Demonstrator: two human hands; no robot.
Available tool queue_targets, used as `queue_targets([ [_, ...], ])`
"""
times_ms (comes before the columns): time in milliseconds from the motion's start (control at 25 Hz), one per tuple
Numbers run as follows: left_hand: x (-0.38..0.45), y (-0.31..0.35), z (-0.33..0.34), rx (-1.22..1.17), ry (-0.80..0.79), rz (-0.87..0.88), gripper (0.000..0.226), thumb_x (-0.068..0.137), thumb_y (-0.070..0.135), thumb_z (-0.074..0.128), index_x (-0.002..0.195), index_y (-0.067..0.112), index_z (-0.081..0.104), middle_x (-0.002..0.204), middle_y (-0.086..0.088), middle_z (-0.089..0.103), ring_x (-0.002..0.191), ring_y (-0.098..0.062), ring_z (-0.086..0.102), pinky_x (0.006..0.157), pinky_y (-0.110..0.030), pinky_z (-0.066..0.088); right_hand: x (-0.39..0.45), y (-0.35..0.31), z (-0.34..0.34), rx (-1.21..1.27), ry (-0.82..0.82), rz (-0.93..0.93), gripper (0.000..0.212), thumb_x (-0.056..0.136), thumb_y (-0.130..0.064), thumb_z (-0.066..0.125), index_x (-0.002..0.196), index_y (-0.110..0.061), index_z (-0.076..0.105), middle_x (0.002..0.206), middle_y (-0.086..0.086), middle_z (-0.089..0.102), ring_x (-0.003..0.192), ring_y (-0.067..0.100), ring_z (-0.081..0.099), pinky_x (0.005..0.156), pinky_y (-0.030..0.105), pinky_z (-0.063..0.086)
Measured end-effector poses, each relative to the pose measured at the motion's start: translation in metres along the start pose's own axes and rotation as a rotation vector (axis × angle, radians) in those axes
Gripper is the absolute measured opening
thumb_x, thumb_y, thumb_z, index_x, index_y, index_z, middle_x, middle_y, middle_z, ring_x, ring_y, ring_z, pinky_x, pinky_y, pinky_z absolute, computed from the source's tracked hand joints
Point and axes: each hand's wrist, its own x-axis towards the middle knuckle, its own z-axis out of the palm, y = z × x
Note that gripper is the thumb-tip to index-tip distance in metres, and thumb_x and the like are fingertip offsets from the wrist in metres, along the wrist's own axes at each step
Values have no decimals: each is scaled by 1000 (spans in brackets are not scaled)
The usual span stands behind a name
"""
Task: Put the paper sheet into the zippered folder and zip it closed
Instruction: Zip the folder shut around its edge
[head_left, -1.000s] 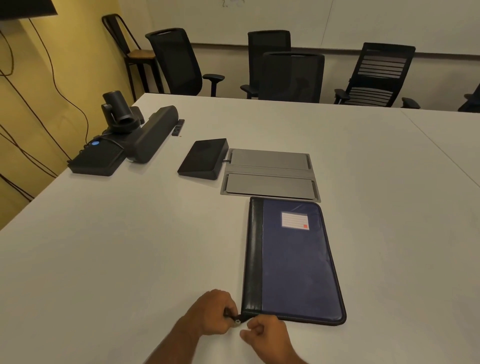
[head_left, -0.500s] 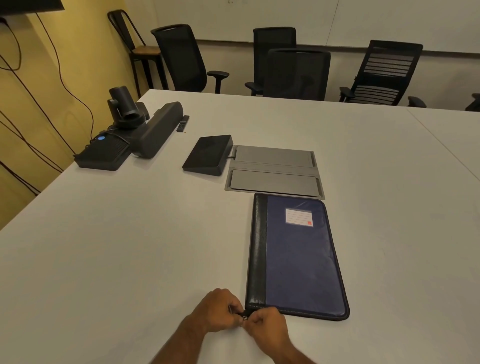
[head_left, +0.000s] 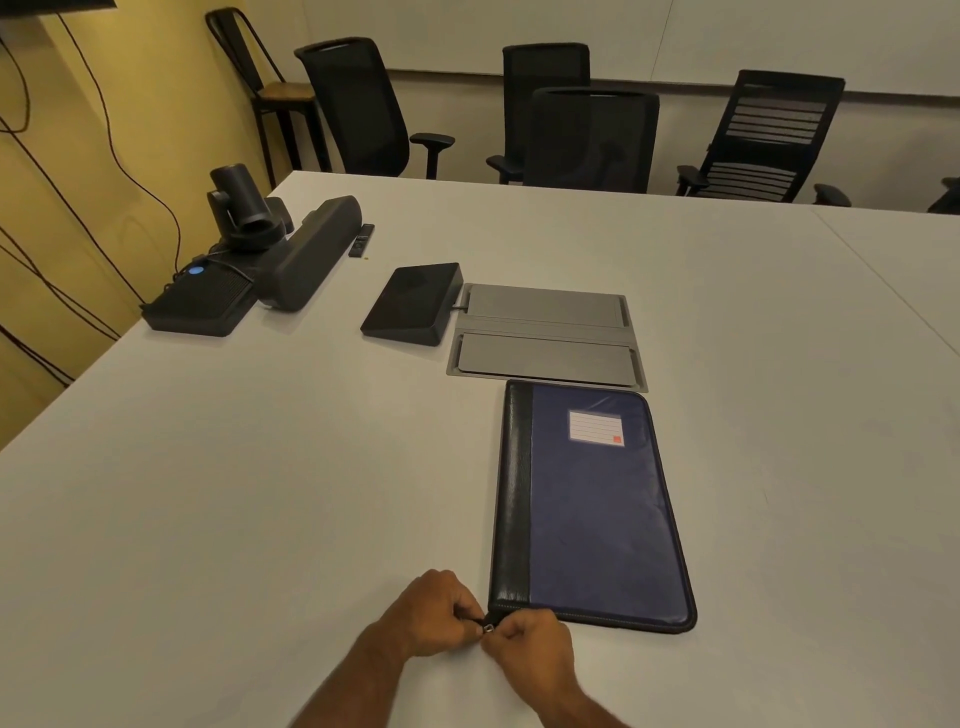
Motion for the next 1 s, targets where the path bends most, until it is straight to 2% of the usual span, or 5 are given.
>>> queue_targets([
  [160, 3, -1, -5, 49, 5, 5, 17, 76, 28, 71, 90, 21, 79, 75, 10, 71, 63, -4, 64, 64, -16, 55, 2, 1, -4, -102, 22, -5, 23, 75, -31, 71, 55, -26, 62, 57, -11, 63, 53, 0, 58, 52, 6, 41],
  [400, 9, -4, -3, 161, 77, 1, 10, 71, 26, 69, 74, 18, 73, 68, 11, 61, 60, -4, 56, 58, -12, 46, 6, 1, -18, -313, 83, 32, 30, 80, -36, 59, 56, -22, 48, 60, -6, 55, 53, 8, 48, 49, 21, 37],
  [560, 11, -4, -3, 238, 88, 16, 11, 69, 27, 67, 71, 17, 70, 68, 11, 59, 62, -5, 55, 59, -17, 46, 5, 8, -26, -322, 94, 64, 32, 84, -33, 58, 57, -23, 44, 57, -7, 48, 52, 6, 43, 45, 17, 32],
  [680, 12, -2, -3, 273, 74, 11, 11, 70, 26, 66, 73, 16, 70, 71, 9, 59, 67, -9, 58, 64, -21, 48, 5, 21, -38, -292, 118, 76, 32, 85, -32, 59, 57, -23, 44, 56, -7, 47, 52, 6, 44, 47, 17, 33],
  [1000, 14, 3, -3, 368, 21, -12, 5, 75, 24, 66, 72, 21, 64, 73, 7, 59, 70, -8, 57, 64, -18, 46, 3, 59, -79, -259, 214, 89, 33, 80, -32, 60, 54, -22, 43, 54, -6, 49, 49, 5, 43, 46, 14, 31],
])
